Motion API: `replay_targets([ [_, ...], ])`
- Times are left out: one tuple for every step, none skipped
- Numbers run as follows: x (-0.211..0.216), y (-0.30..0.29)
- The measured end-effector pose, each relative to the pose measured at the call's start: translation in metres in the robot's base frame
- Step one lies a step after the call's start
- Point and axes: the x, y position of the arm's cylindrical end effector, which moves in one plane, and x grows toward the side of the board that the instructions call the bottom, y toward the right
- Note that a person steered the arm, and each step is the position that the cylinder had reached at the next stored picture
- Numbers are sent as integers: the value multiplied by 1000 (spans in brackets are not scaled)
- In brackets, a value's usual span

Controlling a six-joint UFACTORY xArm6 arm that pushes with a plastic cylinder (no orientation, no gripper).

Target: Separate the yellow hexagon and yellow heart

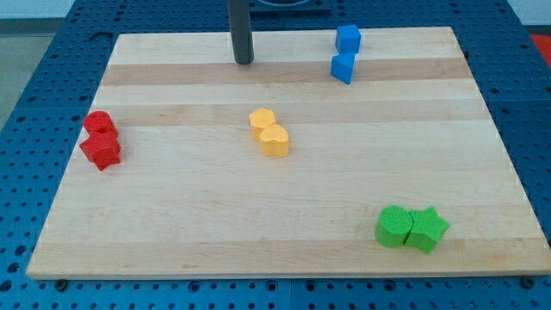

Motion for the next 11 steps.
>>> replay_targets([
  [0,-17],
  [15,-46],
  [53,-55],
  [92,-56],
  [124,-56],
  [157,-38],
  [178,0],
  [182,49],
  [171,52],
  [160,50],
  [157,49],
])
